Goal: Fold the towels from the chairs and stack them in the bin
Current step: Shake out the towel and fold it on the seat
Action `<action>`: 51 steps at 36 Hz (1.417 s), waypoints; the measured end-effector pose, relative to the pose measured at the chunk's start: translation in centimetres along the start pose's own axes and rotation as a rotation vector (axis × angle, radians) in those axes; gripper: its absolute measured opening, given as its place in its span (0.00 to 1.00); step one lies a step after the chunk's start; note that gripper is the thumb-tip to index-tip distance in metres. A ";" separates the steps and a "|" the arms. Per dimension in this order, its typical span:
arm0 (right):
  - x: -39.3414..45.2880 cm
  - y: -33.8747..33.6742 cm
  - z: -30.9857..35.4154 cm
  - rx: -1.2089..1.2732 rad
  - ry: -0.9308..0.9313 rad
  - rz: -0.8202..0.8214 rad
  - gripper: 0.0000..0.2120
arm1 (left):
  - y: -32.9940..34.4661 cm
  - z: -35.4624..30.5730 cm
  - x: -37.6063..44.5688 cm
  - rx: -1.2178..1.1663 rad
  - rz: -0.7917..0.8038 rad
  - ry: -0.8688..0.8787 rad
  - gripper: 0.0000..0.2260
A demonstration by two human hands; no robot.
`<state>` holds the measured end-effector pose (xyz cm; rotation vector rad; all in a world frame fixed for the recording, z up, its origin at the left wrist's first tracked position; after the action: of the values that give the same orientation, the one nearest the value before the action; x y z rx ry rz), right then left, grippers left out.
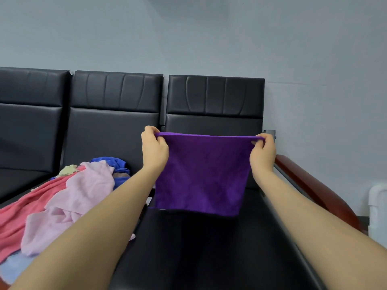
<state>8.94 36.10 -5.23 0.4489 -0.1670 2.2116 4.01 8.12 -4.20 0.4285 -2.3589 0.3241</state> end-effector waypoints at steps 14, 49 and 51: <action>-4.0 -3.3 -4.1 -0.220 0.146 -0.094 0.11 | -1.9 3.1 -6.1 0.248 0.021 -0.058 0.02; -8.4 0.1 -16.6 -0.866 0.243 0.143 0.11 | 2.2 14.4 -13.0 0.627 0.365 -0.485 0.14; -7.9 0.3 -16.4 -0.833 0.231 0.124 0.11 | 2.4 14.7 -12.3 0.624 0.336 -0.461 0.13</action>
<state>8.95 34.56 -23.43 -0.2814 -0.9581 2.0634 2.75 7.91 -23.44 0.4183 -2.7443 1.2539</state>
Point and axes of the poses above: each hand's wrist, its own x-axis towards the middle knuckle, its own y-axis out of the palm, z = x × y, the point moved 4 cm from there along x, towards the middle knuckle, and after that the axes turned 9 degrees about y, right-handed, at the moved point
